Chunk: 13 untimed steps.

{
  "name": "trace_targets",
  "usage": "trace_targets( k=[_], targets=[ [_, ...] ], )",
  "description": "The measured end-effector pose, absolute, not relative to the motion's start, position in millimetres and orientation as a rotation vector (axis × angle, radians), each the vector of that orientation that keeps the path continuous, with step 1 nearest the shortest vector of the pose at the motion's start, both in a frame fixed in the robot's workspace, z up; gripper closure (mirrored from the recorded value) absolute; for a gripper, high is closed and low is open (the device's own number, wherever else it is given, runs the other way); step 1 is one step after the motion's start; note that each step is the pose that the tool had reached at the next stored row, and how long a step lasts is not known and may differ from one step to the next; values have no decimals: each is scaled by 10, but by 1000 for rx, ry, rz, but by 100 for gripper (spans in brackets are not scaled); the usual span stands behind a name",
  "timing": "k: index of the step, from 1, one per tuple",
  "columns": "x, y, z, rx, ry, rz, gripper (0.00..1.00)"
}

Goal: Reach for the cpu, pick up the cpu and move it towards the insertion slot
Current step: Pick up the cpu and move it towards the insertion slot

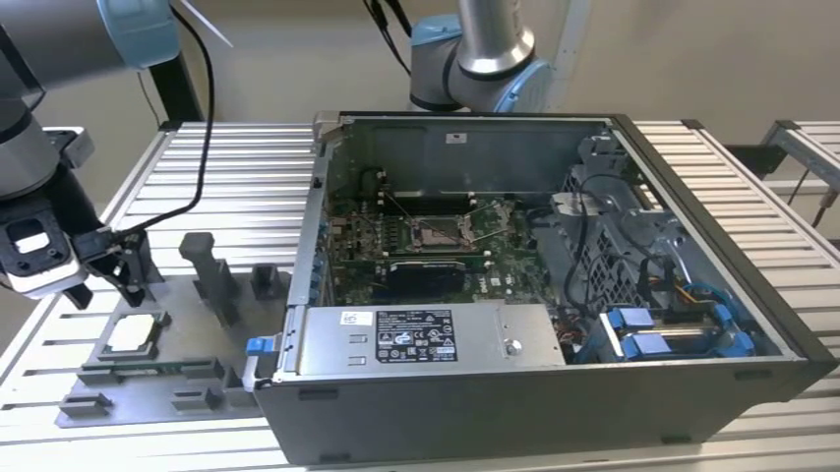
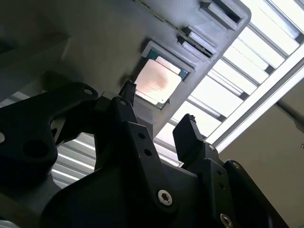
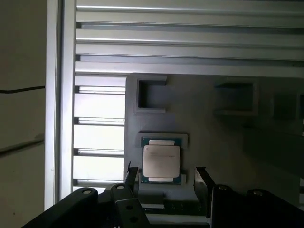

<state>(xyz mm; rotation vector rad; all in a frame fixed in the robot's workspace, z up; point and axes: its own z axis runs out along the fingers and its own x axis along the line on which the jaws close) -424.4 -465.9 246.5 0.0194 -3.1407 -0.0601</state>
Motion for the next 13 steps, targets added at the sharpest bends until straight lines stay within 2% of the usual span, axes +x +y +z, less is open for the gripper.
trace_targets(
  k=[13],
  targets=[
    [-4243, -4666, 2419, 20, -3141, -60, 0]
  ],
)
